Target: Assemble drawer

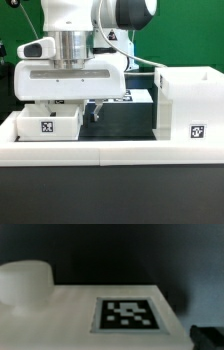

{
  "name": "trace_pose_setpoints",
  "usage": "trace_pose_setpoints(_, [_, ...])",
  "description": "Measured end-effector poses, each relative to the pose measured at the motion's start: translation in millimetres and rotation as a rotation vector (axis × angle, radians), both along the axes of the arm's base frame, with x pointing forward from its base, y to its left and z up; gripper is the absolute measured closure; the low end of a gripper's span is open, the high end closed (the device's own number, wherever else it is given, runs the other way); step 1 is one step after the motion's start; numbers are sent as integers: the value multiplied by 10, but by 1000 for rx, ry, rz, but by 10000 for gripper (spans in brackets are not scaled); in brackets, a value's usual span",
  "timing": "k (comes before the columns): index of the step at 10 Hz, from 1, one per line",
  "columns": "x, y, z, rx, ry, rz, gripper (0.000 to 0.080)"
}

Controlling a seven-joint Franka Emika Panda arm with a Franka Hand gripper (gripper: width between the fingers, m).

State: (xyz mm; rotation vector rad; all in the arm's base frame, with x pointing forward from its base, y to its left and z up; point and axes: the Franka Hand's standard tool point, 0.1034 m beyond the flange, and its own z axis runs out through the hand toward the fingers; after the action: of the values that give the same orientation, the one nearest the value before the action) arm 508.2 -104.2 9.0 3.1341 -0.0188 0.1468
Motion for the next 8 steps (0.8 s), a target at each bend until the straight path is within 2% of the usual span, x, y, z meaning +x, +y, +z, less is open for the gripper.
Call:
trace_pose_setpoints(3, [1, 51, -14, 4, 2, -1, 151])
trace_pose_setpoints(6, [-1, 48, -14, 4, 2, -1, 538])
trace_pose_setpoints(7, [-1, 48, -14, 4, 2, -1, 538])
trace_pose_setpoints(8, [-1, 48, -14, 4, 2, -1, 715])
